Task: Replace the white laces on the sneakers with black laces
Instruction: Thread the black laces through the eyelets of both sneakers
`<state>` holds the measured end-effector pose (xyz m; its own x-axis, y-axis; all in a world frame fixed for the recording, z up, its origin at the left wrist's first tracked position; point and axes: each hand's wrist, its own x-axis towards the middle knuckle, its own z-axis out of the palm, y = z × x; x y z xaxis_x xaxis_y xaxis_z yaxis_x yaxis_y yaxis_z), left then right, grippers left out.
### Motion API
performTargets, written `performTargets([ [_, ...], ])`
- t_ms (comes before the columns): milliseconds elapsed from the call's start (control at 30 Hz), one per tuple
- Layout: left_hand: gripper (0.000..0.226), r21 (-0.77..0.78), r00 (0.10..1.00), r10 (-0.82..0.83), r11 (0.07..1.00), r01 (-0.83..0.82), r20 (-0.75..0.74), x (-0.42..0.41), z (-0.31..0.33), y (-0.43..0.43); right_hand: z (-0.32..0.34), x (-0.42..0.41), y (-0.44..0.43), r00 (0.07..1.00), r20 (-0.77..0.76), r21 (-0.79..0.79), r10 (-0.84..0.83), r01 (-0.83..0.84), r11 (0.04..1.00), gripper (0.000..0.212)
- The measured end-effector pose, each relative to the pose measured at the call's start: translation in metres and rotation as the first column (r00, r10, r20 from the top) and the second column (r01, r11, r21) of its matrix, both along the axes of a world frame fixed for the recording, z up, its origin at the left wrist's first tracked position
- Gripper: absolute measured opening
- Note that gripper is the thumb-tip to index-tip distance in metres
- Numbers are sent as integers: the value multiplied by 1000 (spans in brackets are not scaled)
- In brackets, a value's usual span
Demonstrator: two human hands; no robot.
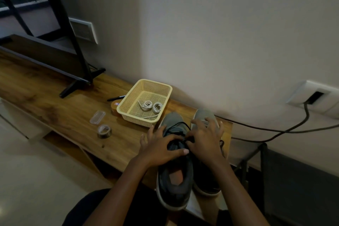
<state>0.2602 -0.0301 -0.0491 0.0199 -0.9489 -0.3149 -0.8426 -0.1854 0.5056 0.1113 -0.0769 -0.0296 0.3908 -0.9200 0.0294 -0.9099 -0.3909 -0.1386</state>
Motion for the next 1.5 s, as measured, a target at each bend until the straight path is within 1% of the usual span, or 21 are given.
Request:
performTargets([
  [67, 55, 3, 1000, 1, 1000, -1, 18, 0, 0, -1, -2, 1, 1, 1000, -16, 6, -2, 2, 1000, 22],
  [233, 56, 17, 999, -1, 1000, 0, 44, 0, 0, -1, 0, -5, -2, 997, 71, -50, -35, 39, 998, 17],
  [300, 55, 27, 999, -5, 1000, 4, 39, -1, 1, 0, 3, -13, -6, 988, 109, -94, -113, 123, 988, 15],
  [367, 55, 31, 1000, -3, 1000, 2, 29, 0, 2, 0, 8, -24, -12, 957, 175, -133, -232, 256, 957, 14],
  [433, 60, 31, 999, -21, 999, 20, 29, 1, 2, 1, 12, -33, -17, 924, 232, -91, -304, 332, 939, 13],
  [533, 84, 35, 996, -82, 996, 81, 37, 3, -1, 4, 12, -32, -17, 954, 168, -36, -247, 256, 966, 20],
  [600, 93, -24, 1000, -11, 1000, 11, 2, 2, -1, 7, 10, -25, -13, 972, 153, -39, -180, 188, 981, 26],
  [667, 81, -151, 991, 133, 979, -137, -36, 0, 0, 11, 9, -17, -9, 983, 139, -45, -122, 130, 991, 24],
  [733, 60, -250, 971, 239, 940, -231, 3, -4, 2, 15, 5, -10, -5, 993, 98, -42, -64, 68, 997, 23],
  [800, 42, -293, 958, 272, 927, -235, 92, -10, 3, 18, 2, -5, -3, 998, 60, -23, -36, 37, 999, 22],
  [833, 34, -315, 954, 281, 920, -235, 109, -13, 2, 19, 0, -3, -2, 998, 54, -24, -32, 33, 999, 21],
  [933, 19, -394, 945, 324, 876, -278, 54, -20, 2, 21, -2, -1, -1, 997, 77, -79, -30, 36, 996, 16],
  [1000, 20, -419, 941, 335, 863, -282, 57, -22, 0, 21, -3, -1, -3, 991, 130, -148, -34, 53, 988, 11],
  [1067, 23, -424, 939, 339, 861, -281, 66, -23, -3, 20, -3, -2, -6, 974, 215, -229, -69, 119, 966, 7],
  [1133, 24, -419, 936, 348, 858, -295, 53, -22, -6, 18, 1, -5, -10, 946, 301, -312, -120, 217, 925, 11],
  [1167, 25, -414, 936, 350, 859, -301, 45, -22, -7, 18, 5, -7, -11, 937, 319, -321, -143, 249, 914, 11],
  [1233, 26, -393, 937, 347, 867, -306, 35, -22, -9, 17, 9, -9, -12, 939, 287, -258, -189, 266, 929, 5],
  [1300, 26, -357, 933, 359, 873, -331, 13, -22, -12, 16, 7, -9, -10, 953, 234, -169, -191, 234, 957, 16],
  [1367, 29, -349, 928, 374, 868, -352, -7, -21, -12, 16, 4, -7, -8, 972, 200, -151, -121, 152, 977, 28],
  [1400, 29, -355, 930, 369, 868, -347, -7, -21, -10, 16, 3, -5, -7, 982, 173, -145, -77, 103, 984, 30],
  [1500, 26, -354, 942, 336, 882, -312, 8, -22, -4, 17, 0, -1, -4, 997, 69, -81, -18, 24, 996, 25],
])
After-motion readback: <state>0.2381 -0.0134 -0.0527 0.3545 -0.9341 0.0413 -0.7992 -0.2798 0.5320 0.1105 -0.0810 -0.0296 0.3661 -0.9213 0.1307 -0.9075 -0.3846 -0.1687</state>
